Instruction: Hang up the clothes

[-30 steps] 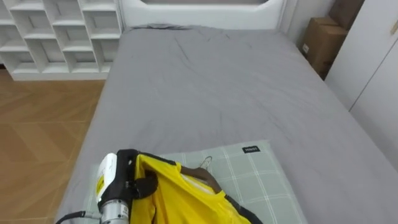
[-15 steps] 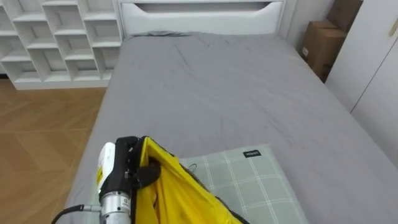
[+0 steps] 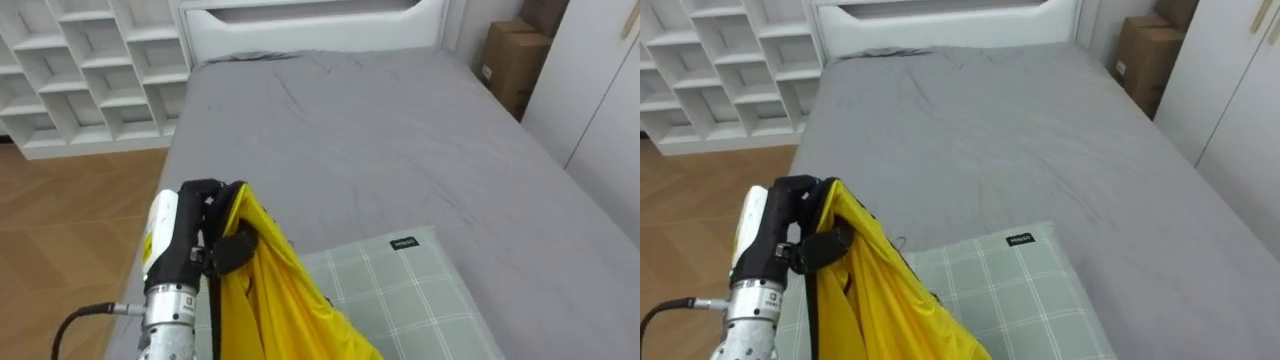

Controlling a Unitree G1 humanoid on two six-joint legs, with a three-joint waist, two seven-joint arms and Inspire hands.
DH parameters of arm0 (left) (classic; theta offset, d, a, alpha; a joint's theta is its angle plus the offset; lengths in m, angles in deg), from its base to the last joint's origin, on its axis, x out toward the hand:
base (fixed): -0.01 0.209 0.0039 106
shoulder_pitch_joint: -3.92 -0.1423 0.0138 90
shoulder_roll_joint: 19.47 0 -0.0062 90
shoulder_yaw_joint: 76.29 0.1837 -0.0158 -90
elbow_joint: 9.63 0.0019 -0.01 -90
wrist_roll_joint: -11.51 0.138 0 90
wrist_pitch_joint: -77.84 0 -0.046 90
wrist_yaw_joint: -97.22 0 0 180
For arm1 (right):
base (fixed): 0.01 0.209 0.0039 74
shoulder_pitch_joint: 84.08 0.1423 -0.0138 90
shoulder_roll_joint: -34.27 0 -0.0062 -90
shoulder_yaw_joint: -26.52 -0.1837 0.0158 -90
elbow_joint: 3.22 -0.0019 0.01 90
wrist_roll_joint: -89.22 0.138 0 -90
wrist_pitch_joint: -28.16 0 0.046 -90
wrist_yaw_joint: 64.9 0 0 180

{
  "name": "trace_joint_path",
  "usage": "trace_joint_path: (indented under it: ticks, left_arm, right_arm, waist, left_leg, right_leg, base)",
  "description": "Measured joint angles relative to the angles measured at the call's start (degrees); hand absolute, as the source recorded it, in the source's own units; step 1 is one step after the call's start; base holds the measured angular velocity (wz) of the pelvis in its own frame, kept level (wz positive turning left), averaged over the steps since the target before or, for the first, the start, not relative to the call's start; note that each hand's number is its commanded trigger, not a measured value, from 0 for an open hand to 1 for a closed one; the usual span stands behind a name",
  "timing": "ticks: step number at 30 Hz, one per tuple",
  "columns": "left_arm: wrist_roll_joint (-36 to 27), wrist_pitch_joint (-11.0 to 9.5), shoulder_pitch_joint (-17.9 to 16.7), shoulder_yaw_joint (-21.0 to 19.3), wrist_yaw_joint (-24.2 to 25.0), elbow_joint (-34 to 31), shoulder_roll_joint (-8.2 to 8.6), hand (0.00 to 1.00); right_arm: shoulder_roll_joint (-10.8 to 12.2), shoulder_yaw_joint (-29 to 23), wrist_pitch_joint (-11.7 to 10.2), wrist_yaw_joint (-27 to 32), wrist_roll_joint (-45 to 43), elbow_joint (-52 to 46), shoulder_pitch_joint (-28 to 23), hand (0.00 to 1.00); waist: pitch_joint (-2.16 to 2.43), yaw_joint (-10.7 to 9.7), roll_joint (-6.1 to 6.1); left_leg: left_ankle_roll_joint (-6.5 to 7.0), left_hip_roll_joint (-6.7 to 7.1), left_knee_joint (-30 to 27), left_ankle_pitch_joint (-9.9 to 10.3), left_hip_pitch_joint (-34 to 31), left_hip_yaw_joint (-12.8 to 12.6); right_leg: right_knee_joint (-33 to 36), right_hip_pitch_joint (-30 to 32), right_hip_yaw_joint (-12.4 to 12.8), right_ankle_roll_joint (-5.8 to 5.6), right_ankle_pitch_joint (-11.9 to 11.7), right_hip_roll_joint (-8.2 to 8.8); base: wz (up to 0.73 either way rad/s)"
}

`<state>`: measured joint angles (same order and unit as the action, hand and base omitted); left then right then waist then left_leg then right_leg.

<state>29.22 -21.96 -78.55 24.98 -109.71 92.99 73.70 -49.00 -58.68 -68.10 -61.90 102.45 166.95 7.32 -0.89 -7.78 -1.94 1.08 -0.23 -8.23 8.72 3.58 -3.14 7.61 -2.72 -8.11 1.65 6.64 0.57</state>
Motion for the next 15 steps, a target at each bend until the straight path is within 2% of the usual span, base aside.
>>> trace_joint_path:
  ticks: [7, 15]
  left_arm:
    - [0.64, 0.03, -0.01, -0.59, 0.24, -3.61, -0.13, 1.00]
    - [0.71, 0.03, 0.03, -1.04, 0.19, -6.04, -1.29, 1.00]
  right_arm:
    - [-0.09, -1.16, 0.12, -0.25, -0.26, 0.16, -0.37, 0.00]
    - [-0.08, -1.13, 0.18, 0.05, -0.15, 0.42, -0.28, 0.00]
  waist:
    - [0.06, -0.09, -0.04]
    - [0.01, -0.10, 0.09]
  left_leg:
    - [-0.12, -0.01, 0.01, 0.13, 0.63, -0.04]
    - [-0.08, -0.03, -0.03, 0.18, 1.14, -0.59]
  right_leg:
    - [0.01, -0.62, 0.15, -0.01, 0.08, -0.05]
    - [-0.09, -1.18, 0.31, -0.11, 0.24, 0.13]
  base:
    - [0.00]
    - [-0.01]
